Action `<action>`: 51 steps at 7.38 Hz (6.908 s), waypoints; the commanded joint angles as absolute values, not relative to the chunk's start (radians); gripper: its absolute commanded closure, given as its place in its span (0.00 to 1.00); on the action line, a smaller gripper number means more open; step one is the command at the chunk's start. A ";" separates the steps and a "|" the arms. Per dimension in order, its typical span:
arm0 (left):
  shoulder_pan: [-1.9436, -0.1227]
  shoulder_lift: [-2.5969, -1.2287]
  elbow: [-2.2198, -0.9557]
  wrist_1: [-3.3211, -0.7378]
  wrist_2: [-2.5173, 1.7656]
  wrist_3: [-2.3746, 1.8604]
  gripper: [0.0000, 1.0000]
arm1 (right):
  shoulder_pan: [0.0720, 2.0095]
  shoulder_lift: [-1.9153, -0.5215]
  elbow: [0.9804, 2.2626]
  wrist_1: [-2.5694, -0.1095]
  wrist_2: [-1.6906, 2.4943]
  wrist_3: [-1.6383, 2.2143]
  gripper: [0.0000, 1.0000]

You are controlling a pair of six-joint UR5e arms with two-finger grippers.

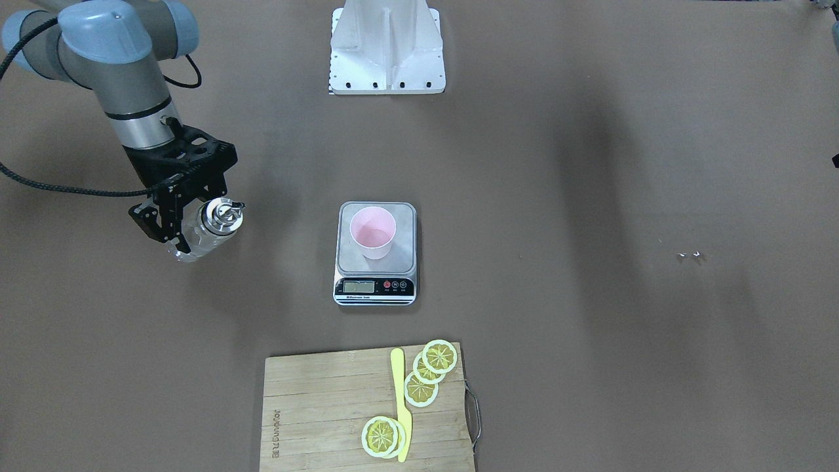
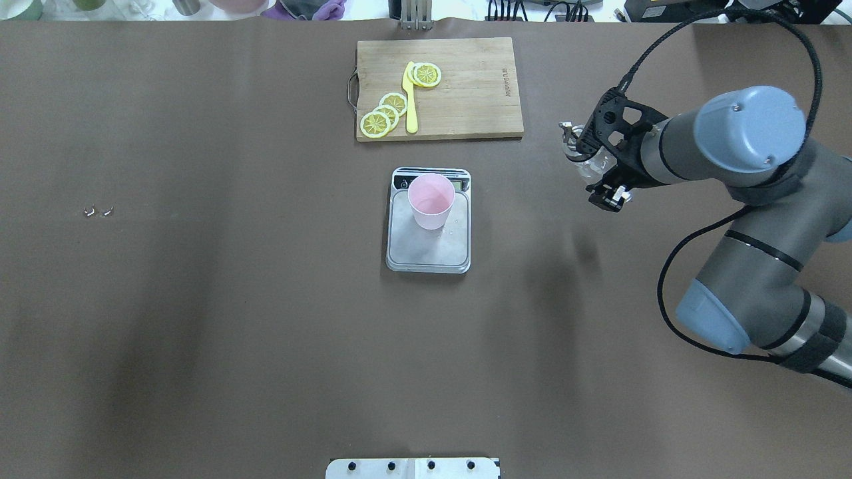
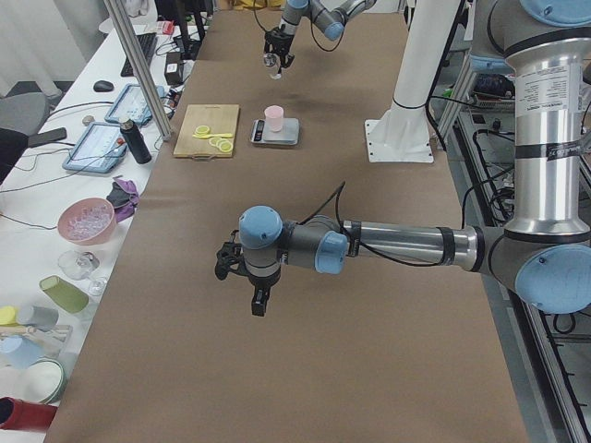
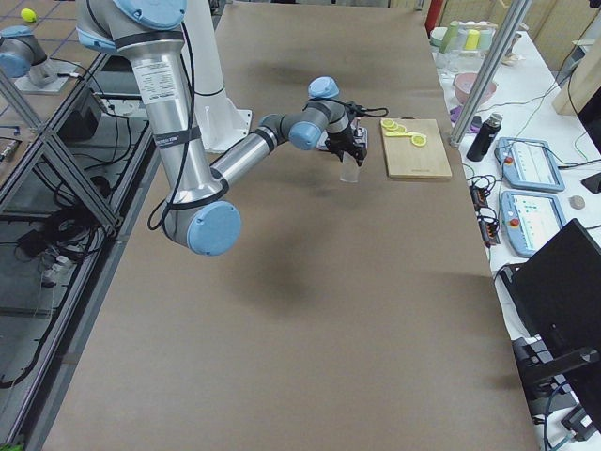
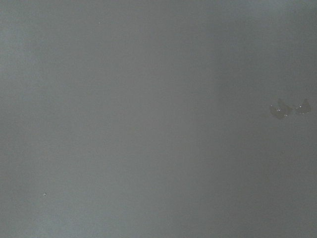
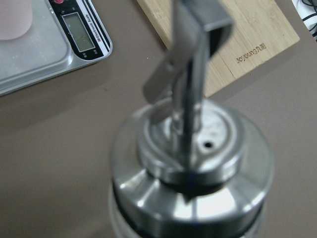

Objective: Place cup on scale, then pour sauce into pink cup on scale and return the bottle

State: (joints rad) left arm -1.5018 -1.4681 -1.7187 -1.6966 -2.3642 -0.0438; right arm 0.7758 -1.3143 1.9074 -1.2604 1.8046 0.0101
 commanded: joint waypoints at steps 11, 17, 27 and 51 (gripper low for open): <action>-1.566 -1.460 -1.715 -1.701 -2.342 -0.066 0.01 | 1.038 -1.582 1.453 -0.022 2.355 0.193 0.46; -1.565 -1.476 -1.706 -1.700 -2.338 -0.075 0.01 | 1.042 -1.556 1.229 0.221 2.349 0.268 0.46; -1.560 -1.499 -1.671 -1.701 -2.336 -0.074 0.01 | 1.040 -1.532 1.138 0.295 2.326 0.268 0.32; -1.560 -1.529 -1.683 -1.698 -2.341 -0.080 0.01 | 1.494 -1.409 1.195 -0.773 2.527 0.346 0.00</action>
State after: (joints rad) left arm -1.5601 -1.5279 -1.6713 -1.6978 -2.3382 -0.0791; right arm 1.4757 -1.4589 1.2010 -0.5835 2.5632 0.4428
